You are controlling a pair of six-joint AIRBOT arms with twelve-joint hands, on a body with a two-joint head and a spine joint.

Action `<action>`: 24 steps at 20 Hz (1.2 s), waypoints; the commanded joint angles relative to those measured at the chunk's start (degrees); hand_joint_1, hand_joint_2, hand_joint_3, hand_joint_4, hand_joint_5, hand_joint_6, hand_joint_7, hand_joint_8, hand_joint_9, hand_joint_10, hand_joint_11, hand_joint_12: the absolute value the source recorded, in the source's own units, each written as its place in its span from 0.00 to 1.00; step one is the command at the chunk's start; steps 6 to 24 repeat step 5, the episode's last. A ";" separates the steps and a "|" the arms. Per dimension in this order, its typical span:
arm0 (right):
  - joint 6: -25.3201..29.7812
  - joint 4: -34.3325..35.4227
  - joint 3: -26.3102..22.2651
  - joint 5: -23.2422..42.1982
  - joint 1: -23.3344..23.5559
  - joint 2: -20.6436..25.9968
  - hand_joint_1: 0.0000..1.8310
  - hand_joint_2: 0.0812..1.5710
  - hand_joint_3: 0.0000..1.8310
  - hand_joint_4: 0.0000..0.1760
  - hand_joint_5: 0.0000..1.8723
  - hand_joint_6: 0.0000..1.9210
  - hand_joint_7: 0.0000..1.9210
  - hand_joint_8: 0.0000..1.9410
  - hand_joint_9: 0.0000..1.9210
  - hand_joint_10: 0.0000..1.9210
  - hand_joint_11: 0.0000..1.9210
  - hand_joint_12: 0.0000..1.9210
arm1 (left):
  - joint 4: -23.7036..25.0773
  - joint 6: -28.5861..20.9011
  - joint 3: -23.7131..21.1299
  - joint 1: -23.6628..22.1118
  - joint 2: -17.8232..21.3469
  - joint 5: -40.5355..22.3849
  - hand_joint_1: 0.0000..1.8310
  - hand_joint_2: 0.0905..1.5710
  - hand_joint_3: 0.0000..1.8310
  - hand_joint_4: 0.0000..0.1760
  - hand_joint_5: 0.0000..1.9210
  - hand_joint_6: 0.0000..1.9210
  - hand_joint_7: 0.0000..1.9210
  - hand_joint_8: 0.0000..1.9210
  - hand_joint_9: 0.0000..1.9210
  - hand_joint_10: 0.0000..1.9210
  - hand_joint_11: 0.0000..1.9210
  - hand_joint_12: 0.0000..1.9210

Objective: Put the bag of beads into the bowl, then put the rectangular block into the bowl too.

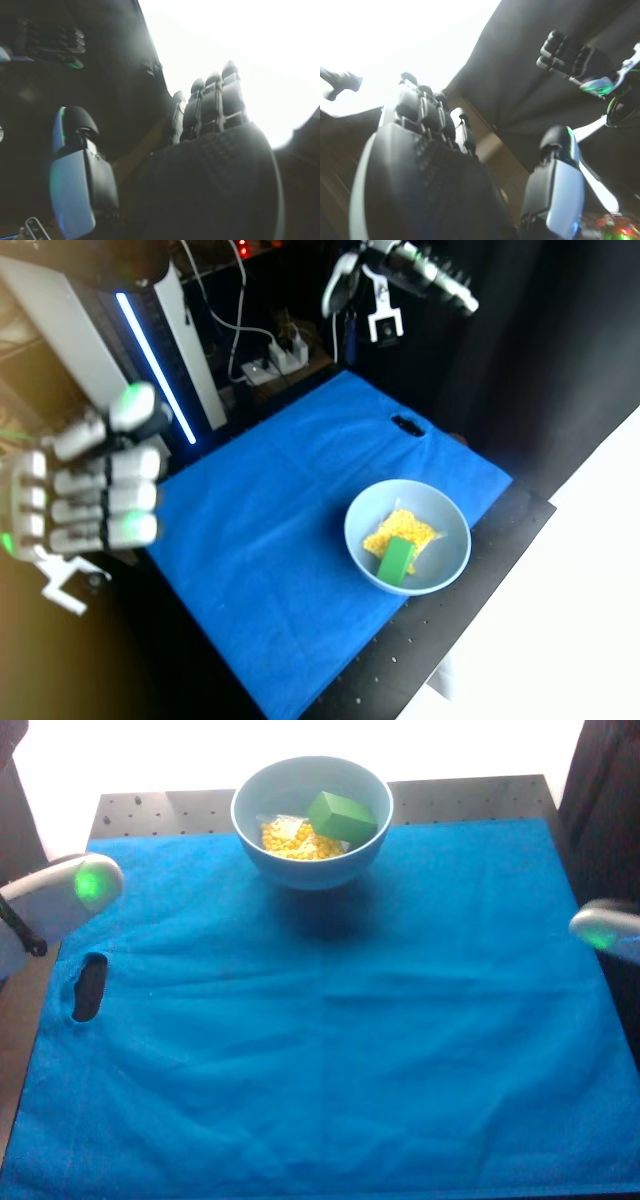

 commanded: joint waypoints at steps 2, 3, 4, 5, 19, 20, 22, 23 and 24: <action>0.29 0.57 -0.31 7.46 0.36 0.26 0.31 0.60 0.00 0.99 0.00 0.00 0.00 0.00 0.00 0.00 0.00 0.00 | 1.03 -1.73 0.20 0.45 -0.62 -8.95 0.14 0.68 0.00 0.45 0.00 0.00 0.00 0.00 0.02 0.01 0.01 0.01; 0.29 0.57 -0.61 7.46 0.36 0.27 0.25 0.60 0.00 0.95 0.00 0.00 0.00 0.00 0.00 0.00 0.00 0.00 | 1.18 -2.28 0.22 0.46 -0.85 -8.97 0.14 0.69 0.01 0.35 0.00 0.00 0.00 0.00 0.01 0.00 0.00 0.00; 0.29 0.57 -1.22 7.46 0.36 0.55 0.24 0.60 0.00 0.78 0.00 0.00 0.00 0.00 0.00 0.00 0.00 0.00 | 1.67 -2.65 0.24 0.45 -1.18 -8.98 0.15 0.69 0.01 0.27 0.00 0.00 0.00 0.00 0.00 0.00 0.00 0.00; 0.29 0.53 -1.56 7.47 0.31 0.68 0.21 0.62 0.01 0.92 0.00 0.00 0.00 0.00 0.00 0.00 0.00 0.00 | 2.07 -3.00 0.15 0.48 -1.40 -8.98 0.14 0.69 0.01 0.23 0.00 0.00 0.00 0.00 0.00 0.00 0.00 0.00; 0.29 0.53 -1.56 7.47 0.31 0.68 0.21 0.62 0.01 0.92 0.00 0.00 0.00 0.00 0.00 0.00 0.00 0.00 | 2.07 -3.00 0.15 0.48 -1.40 -8.98 0.14 0.69 0.01 0.23 0.00 0.00 0.00 0.00 0.00 0.00 0.00 0.00; 0.29 0.53 -1.56 7.47 0.31 0.68 0.21 0.62 0.01 0.92 0.00 0.00 0.00 0.00 0.00 0.00 0.00 0.00 | 2.07 -3.00 0.15 0.48 -1.40 -8.98 0.14 0.69 0.01 0.23 0.00 0.00 0.00 0.00 0.00 0.00 0.00 0.00; 0.29 0.53 -1.56 7.47 0.31 0.68 0.21 0.62 0.01 0.92 0.00 0.00 0.00 0.00 0.00 0.00 0.00 0.00 | 2.07 -3.00 0.15 0.48 -1.40 -8.98 0.14 0.69 0.01 0.23 0.00 0.00 0.00 0.00 0.00 0.00 0.00 0.00; 0.29 0.53 -1.56 7.47 0.31 0.68 0.21 0.62 0.01 0.92 0.00 0.00 0.00 0.00 0.00 0.00 0.00 0.00 | 2.07 -3.00 0.15 0.48 -1.40 -8.98 0.14 0.69 0.01 0.23 0.00 0.00 0.00 0.00 0.00 0.00 0.00 0.00; 0.29 0.53 -1.56 7.47 0.31 0.68 0.21 0.62 0.01 0.92 0.00 0.00 0.00 0.00 0.00 0.00 0.00 0.00 | 2.07 -3.00 0.15 0.48 -1.40 -8.98 0.14 0.69 0.01 0.23 0.00 0.00 0.00 0.00 0.00 0.00 0.00 0.00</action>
